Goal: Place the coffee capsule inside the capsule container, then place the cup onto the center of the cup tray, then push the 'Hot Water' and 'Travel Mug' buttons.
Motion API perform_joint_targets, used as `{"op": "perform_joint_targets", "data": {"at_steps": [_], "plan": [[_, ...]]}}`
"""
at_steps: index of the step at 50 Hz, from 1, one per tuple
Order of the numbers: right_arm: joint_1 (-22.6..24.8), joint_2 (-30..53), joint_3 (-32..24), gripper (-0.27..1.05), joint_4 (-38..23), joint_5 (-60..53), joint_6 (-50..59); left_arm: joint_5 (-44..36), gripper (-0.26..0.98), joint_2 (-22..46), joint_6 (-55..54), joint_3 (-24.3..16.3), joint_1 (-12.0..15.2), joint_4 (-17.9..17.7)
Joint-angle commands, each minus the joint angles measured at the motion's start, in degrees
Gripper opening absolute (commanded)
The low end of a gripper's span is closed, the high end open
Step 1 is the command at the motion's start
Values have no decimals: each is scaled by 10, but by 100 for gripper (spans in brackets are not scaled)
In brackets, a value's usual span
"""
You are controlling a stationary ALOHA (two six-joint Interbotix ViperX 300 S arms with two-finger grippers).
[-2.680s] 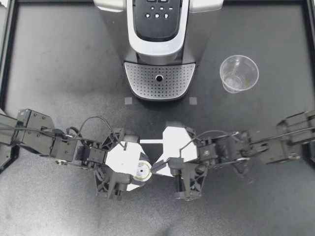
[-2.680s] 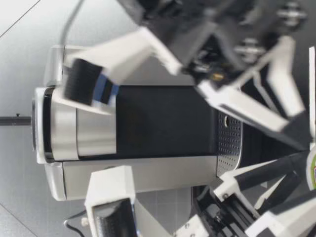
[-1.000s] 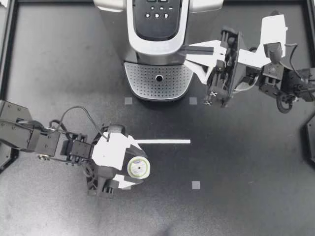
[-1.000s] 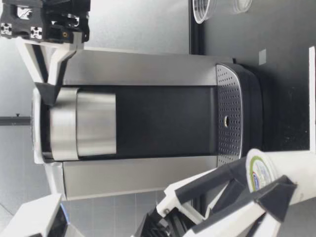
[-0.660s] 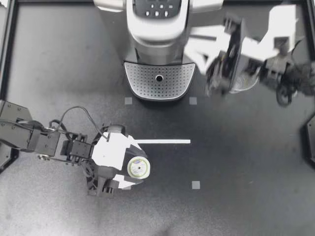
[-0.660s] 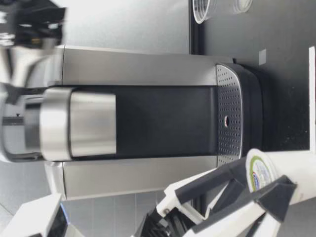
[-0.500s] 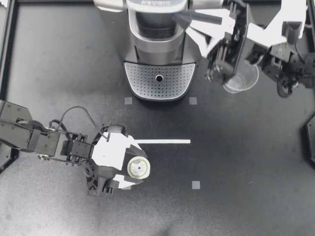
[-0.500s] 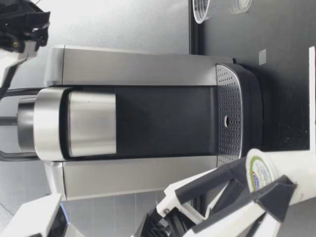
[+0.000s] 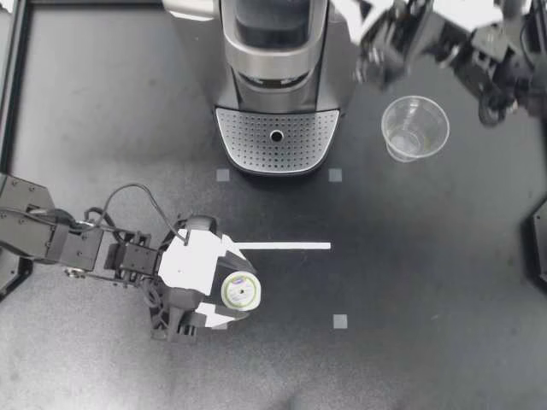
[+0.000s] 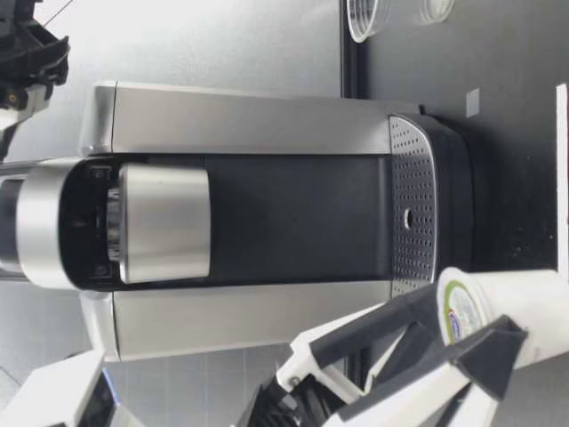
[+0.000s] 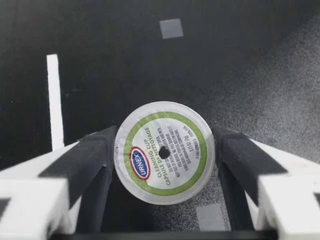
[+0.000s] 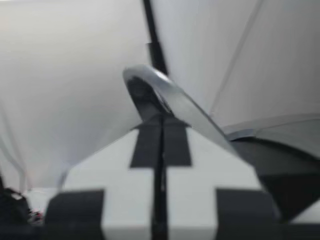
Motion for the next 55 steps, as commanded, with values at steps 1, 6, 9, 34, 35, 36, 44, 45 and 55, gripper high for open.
{"op": "perform_joint_targets", "data": {"at_steps": [1, 6, 9, 34, 35, 36, 44, 45, 55], "plan": [[-23, -1, -21, 7, 2, 7, 3, -5, 46, -18, 1, -11, -1, -1], [-39, 9, -33, 7, 1, 20, 4, -5, 46, -18, 1, -12, -1, 0], [-47, 12, -39, 7, 1, 27, 6, -5, 46, -18, 1, -12, -1, -1], [-59, -2, -41, 7, -20, 31, 40, 20, 46, -56, 21, -50, 4, 5], [-57, -9, -39, 7, -25, 31, 46, 28, 46, -62, 25, -55, 7, 7], [-56, -13, -37, 7, -29, 31, 51, 38, 45, -67, 29, -61, 9, 9], [-47, -54, -7, 7, -50, 31, 78, 153, 45, -99, 76, -121, 37, 45], [-46, -59, -3, 7, -51, 31, 80, 168, 45, -103, 83, -130, 40, 50], [-43, -105, 45, 7, -52, 33, 81, 287, 45, -121, 119, -216, 63, 150]]}}
